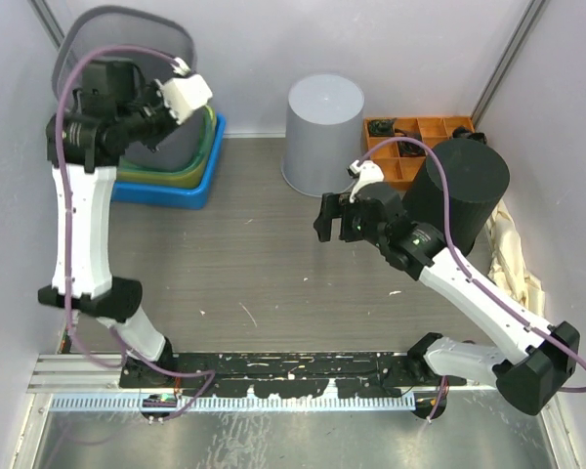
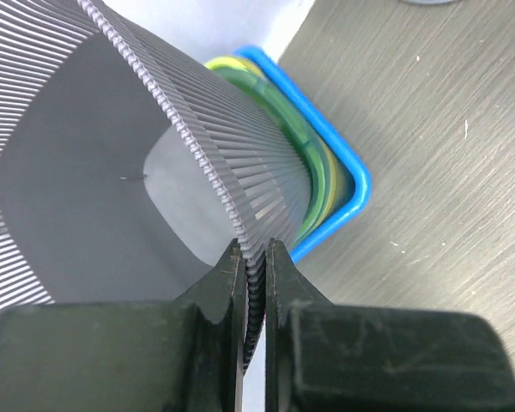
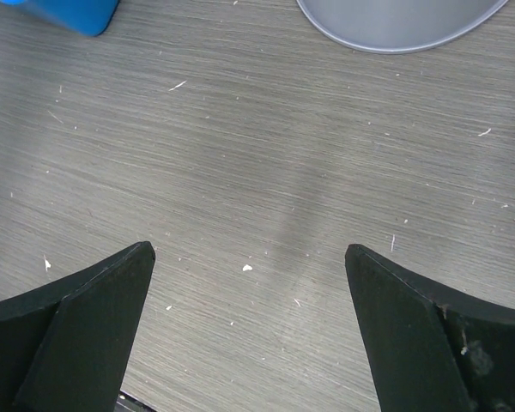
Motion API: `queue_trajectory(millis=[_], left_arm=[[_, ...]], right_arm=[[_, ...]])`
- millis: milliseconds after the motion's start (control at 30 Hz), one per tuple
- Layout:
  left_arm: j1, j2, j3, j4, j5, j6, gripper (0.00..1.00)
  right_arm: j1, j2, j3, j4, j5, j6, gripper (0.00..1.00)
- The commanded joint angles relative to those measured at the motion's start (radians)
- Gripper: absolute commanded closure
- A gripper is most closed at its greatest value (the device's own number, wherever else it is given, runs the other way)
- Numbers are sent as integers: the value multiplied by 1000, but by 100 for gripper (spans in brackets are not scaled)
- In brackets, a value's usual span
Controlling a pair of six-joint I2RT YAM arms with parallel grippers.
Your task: Turn the large container upside down
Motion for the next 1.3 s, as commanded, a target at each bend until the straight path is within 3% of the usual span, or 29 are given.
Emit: queue_trajectory(millis=[0,133,267,433,600,867,1100,1200,1267], left_arm=[[-214,-255,-18,235,-288,210,100],[-354,-329,-12,372,-433,310,100],[-371,-404,-26,473,-390,289,100],[-371,-407,113,240,-231,-24,100],[-371,-457,-45,119,31,-346,100],[-371,-420,-122,125,430,-686,100],[-371,-448,-414,383,764,-1053,100],[-391,-440,-554,623,863,-1288,100],[-415,-434,-671,881,896,-1478,100]], right_arm=[[1,-58,52,-12,37,18,0],[1,-92,81,-43,102,19,0],[2,-153,104,-54,205,50,0],[1,-228,194,-197,495,164,0],[1,-359,239,-264,680,200,0],[1,-443,502,-551,851,209,0],[0,-522,529,-679,862,284,0],[1,-514,533,-708,860,305,0],[1,-509,533,-716,857,315,0]])
